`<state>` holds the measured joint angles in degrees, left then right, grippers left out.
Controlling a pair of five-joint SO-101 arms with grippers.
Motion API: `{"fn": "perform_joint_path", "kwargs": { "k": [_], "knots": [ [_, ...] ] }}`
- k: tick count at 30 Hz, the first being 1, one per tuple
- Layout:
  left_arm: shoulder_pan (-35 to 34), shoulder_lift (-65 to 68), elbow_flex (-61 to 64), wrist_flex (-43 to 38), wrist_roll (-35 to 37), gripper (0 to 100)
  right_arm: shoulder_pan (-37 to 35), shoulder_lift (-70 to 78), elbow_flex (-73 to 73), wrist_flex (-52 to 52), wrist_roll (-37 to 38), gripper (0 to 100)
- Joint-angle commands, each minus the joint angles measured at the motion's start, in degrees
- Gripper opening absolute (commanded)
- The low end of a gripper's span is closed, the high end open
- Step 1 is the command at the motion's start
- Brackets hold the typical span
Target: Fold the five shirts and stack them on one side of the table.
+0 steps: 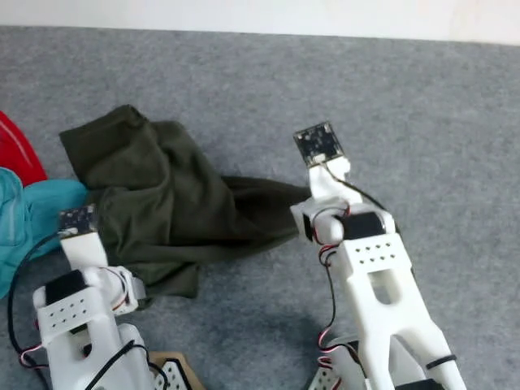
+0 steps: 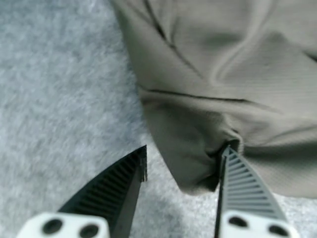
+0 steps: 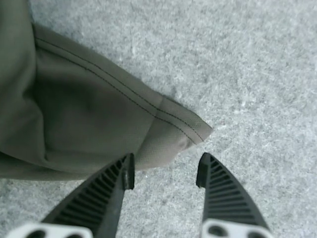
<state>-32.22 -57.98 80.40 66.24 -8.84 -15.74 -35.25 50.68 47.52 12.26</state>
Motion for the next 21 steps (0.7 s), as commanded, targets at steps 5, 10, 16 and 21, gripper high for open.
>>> {"fn": "perform_joint_path", "kwargs": {
  "k": [5,10,16,21],
  "knots": [
    [12.0,-0.7,0.8,-9.0,2.0,1,-0.3,0.0,-2.3,-0.9,-0.5,20.5],
    [11.5,-0.7,-4.7,-9.5,4.5,1,-0.5,0.0,-2.2,-0.9,-0.5,20.5],
    [0.5,-0.4,-14.7,-16.1,9.7,1,-0.5,0.0,-2.2,-0.9,-0.5,20.5],
    [-1.1,-0.3,-11.7,-25.8,15.6,1,-0.5,0.0,-2.1,-0.8,-0.5,20.5]
  ]
}}
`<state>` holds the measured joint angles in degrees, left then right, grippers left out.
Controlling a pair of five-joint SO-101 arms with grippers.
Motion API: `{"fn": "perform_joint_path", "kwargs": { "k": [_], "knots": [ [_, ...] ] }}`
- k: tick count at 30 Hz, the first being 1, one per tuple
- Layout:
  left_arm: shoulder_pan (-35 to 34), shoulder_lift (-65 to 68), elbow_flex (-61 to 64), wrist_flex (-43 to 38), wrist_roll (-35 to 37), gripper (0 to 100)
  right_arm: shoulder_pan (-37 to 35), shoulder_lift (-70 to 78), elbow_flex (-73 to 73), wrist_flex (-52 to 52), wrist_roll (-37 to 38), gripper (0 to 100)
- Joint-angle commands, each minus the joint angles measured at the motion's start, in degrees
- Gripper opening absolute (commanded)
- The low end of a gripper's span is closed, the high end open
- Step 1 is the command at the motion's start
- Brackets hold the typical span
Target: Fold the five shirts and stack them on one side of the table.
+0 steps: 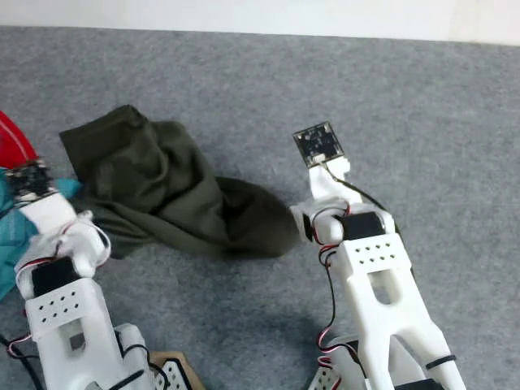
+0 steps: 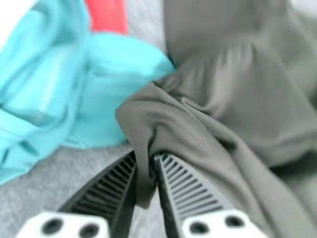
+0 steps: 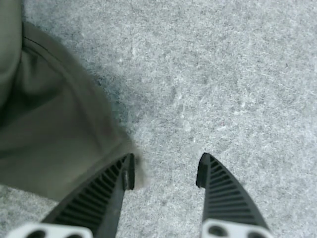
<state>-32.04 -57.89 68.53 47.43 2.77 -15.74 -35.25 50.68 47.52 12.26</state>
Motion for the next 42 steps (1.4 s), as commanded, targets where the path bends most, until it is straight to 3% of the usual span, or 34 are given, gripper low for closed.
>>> {"fn": "perform_joint_path", "kwargs": {
  "k": [1,6,11,15,21,30,37,42],
  "knots": [
    [-1.3,-0.4,1.6,-9.0,4.9,1,-0.5,0.0,-1.5,-0.9,-0.5,20.5],
    [0.0,-0.4,9.1,-18.5,5.8,9,-2.7,0.0,-0.4,-1.1,-0.5,20.5],
    [-0.6,-0.8,11.1,-19.4,5.9,25,-3.6,0.0,-0.3,-1.1,-0.5,20.5],
    [-2.9,-0.8,9.6,-19.0,5.9,26,-3.6,0.1,-0.3,-1.1,-0.5,20.8],
    [-6.9,-0.9,3.2,-6.9,5.7,25,-3.6,0.1,-0.3,-1.6,-0.5,20.8],
    [-7.0,-0.9,1.5,2.2,5.6,25,-3.6,0.1,-0.2,-1.9,-0.5,20.7],
    [-7.0,-0.9,-7.8,19.3,5.5,25,-3.6,0.1,-0.2,-1.7,-0.5,20.7],
    [-9.3,-0.8,-8.7,25.2,3.2,25,-3.6,0.1,-0.2,-1.5,-0.5,20.6]
  ]
}}
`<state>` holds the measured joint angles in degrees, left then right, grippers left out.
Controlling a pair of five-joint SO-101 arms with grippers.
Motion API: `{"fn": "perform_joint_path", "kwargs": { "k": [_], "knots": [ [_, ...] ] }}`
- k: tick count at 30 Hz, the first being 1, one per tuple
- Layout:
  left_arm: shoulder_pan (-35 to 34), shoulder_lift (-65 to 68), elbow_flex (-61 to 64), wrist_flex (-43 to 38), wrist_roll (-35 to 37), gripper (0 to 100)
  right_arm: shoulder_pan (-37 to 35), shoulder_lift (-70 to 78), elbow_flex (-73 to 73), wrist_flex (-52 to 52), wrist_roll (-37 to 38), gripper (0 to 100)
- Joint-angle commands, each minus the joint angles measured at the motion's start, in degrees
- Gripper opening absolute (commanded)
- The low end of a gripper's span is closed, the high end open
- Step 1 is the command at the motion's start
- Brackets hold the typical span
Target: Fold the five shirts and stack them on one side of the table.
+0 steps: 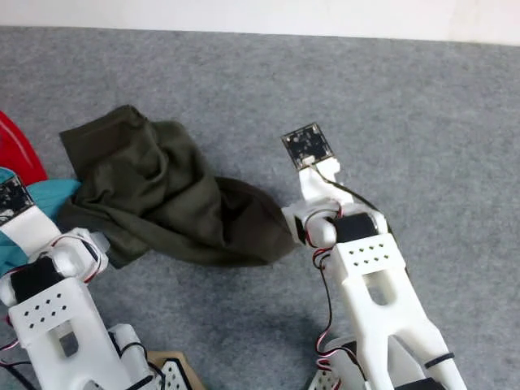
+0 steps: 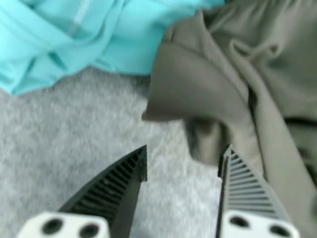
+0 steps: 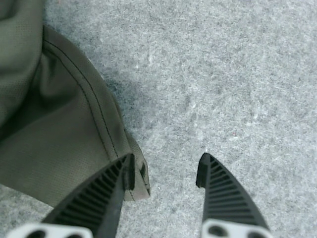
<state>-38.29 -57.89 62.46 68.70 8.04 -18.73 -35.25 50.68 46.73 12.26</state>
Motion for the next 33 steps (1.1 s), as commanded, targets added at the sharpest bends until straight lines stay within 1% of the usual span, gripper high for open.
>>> {"fn": "perform_joint_path", "kwargs": {
  "k": [1,5,7,9,12,16,19,24,27,30,33],
  "knots": [
    [-4.6,-0.8,-2.4,4.2,-3.9,25,-0.6,0.1,0.0,-0.7,-0.5,20.6],
    [-11.4,-0.8,1.1,2.9,-8.0,25,-0.6,0.0,0.8,-1.0,-0.5,20.6],
    [-12.0,-0.5,4.4,-2.3,-8.6,25,-0.6,0.0,0.8,-1.0,-0.5,20.6],
    [-11.8,-0.5,8.1,-9.1,-8.5,25,-0.7,0.0,0.8,-1.0,-0.5,20.6],
    [-7.8,-0.4,12.6,-17.9,-8.4,25,-0.7,0.0,0.8,-1.0,-0.5,20.6],
    [-2.2,-0.4,14.7,-24.4,-8.4,25,-0.7,0.0,1.0,-1.0,-0.5,20.6],
    [0.6,-0.3,15.4,-28.0,-8.4,25,-0.7,0.0,1.0,-1.0,-0.5,20.6],
    [1.6,-0.3,17.3,-30.9,-8.4,25,-0.7,0.0,1.0,-1.0,-0.5,20.5],
    [1.5,-0.3,16.5,-31.0,-8.4,25,-0.7,0.0,1.0,-1.1,-0.5,20.5],
    [1.8,0.8,13.1,-30.8,-8.3,25,-0.7,0.0,1.0,-1.1,-0.5,20.5],
    [1.8,8.0,6.4,-28.0,-8.2,25,-0.7,0.0,1.1,-1.1,-0.5,20.5]
  ]
}}
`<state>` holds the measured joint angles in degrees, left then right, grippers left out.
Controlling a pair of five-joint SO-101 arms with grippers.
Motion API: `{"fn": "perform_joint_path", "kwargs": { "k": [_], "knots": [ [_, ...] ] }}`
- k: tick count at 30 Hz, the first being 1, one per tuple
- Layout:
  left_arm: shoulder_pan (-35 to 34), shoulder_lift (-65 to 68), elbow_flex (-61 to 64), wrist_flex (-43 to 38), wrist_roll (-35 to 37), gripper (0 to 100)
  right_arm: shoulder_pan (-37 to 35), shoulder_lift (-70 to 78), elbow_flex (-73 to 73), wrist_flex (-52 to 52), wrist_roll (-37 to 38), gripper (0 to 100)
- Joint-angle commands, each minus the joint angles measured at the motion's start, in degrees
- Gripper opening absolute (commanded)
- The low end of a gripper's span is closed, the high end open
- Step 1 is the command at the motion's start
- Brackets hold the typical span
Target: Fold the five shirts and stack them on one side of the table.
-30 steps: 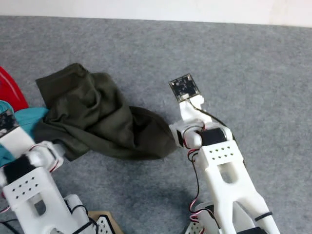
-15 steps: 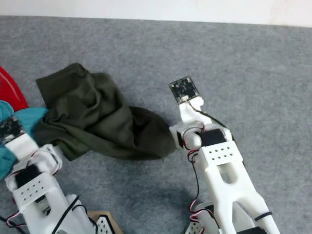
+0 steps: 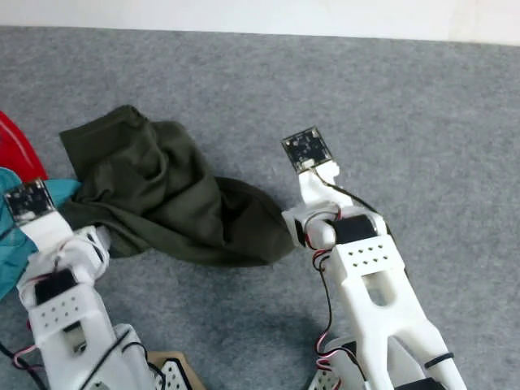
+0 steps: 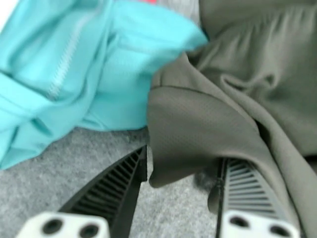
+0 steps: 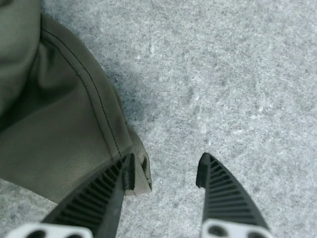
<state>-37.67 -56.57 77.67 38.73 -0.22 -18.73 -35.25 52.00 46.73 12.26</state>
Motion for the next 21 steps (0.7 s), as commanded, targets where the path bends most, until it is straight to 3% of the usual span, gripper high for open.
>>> {"fn": "perform_joint_path", "kwargs": {
  "k": [1,7,16,21],
  "knots": [
    [1.2,10.2,-11.9,3.4,1.0,25,-0.7,0.0,-0.2,-1.1,-0.5,20.5],
    [1.0,28.0,-27.3,8.3,4.7,25,-0.7,0.0,-0.2,-1.1,-0.5,20.5],
    [6.2,46.0,-36.8,-1.9,5.0,25,-0.7,0.0,-0.1,-1.2,-0.5,20.5],
    [6.5,56.3,-45.1,-4.9,11.0,25,-0.7,0.1,0.6,-2.3,-0.4,20.5]
  ]
}}
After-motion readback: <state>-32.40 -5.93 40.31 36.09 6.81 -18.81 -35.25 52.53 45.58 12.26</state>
